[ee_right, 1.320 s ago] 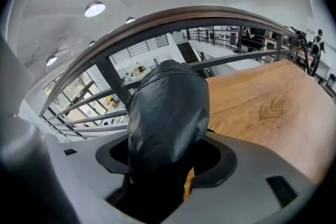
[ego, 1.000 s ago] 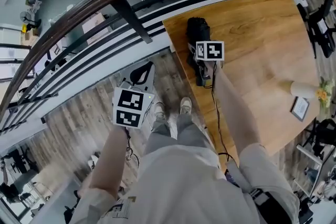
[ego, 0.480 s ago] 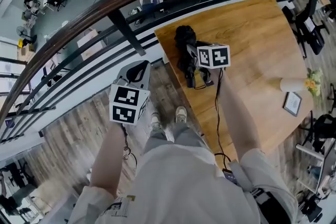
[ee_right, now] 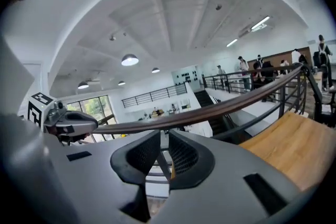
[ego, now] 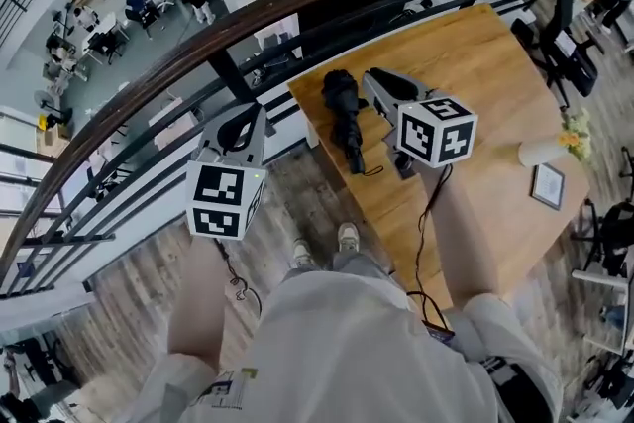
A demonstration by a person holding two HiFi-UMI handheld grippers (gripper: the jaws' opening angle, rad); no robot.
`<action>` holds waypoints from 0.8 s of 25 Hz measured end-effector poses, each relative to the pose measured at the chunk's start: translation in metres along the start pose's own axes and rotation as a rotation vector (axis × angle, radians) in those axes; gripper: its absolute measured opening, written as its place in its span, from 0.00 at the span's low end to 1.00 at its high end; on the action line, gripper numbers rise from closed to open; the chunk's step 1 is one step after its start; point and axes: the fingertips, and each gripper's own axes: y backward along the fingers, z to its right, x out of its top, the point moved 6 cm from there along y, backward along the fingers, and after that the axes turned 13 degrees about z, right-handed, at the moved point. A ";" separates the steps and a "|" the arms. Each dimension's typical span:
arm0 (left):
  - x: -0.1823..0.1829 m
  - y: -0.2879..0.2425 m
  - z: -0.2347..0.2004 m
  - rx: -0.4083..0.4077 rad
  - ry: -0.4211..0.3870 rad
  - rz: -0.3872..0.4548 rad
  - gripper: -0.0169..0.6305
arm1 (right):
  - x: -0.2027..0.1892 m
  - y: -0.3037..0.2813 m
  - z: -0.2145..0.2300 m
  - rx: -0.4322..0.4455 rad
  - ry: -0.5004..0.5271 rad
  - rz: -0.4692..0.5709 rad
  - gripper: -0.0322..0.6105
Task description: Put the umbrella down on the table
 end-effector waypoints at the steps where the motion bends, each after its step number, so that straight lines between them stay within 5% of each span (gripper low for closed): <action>1: 0.009 0.005 -0.001 0.000 -0.014 0.018 0.05 | 0.011 0.007 -0.007 0.003 0.012 0.028 0.16; 12: 0.081 0.069 -0.007 0.049 -0.073 0.178 0.05 | 0.083 0.085 -0.075 0.051 0.055 0.212 0.14; 20: 0.110 0.101 0.009 0.018 -0.043 0.302 0.05 | 0.105 0.118 -0.119 0.104 0.233 0.270 0.12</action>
